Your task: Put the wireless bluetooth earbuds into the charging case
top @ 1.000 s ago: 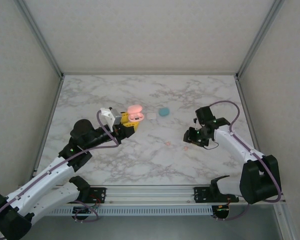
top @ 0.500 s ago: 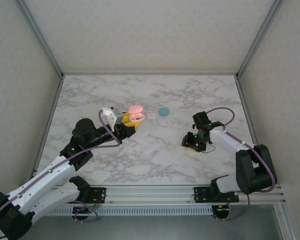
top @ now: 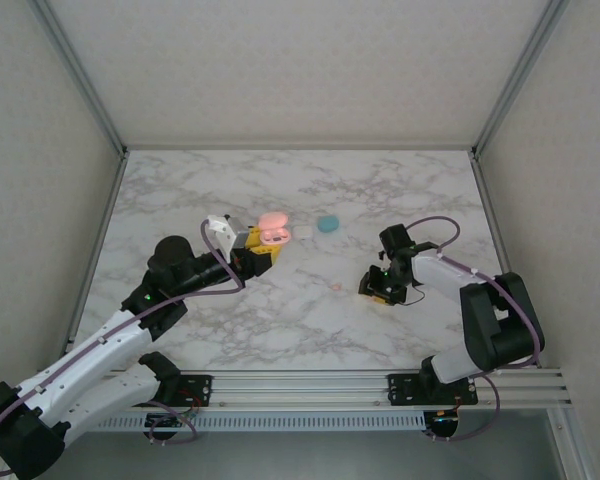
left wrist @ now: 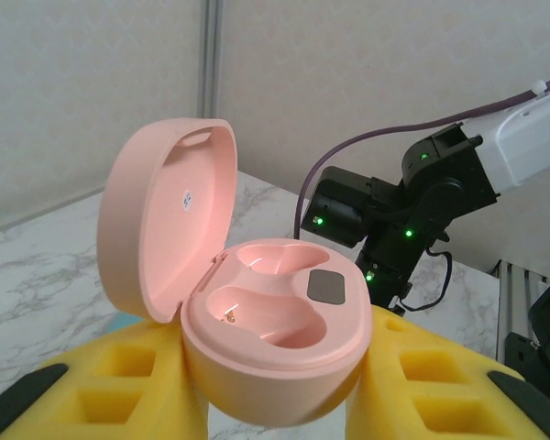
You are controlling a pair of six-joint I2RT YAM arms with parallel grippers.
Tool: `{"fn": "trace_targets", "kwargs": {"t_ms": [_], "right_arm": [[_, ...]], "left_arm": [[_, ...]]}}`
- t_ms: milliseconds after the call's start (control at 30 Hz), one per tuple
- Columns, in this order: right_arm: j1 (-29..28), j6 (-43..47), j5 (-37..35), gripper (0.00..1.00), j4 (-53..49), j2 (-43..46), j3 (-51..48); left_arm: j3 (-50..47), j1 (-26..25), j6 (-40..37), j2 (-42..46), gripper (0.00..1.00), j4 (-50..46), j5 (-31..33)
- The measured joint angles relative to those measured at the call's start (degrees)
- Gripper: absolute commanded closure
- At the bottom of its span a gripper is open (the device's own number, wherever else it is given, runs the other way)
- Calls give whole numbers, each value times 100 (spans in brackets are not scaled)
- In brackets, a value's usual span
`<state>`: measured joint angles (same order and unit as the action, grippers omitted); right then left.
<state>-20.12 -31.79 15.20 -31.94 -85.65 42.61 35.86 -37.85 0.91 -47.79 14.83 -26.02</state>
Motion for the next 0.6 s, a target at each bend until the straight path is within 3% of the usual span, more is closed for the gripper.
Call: {"fn": "trace_targets", "kwargs": {"t_ms": [600], "right_arm": [[-378, -2, -109, 62, -63, -28, 254]], "left_arm": [[2, 0, 0, -2, 71, -57, 0]]}}
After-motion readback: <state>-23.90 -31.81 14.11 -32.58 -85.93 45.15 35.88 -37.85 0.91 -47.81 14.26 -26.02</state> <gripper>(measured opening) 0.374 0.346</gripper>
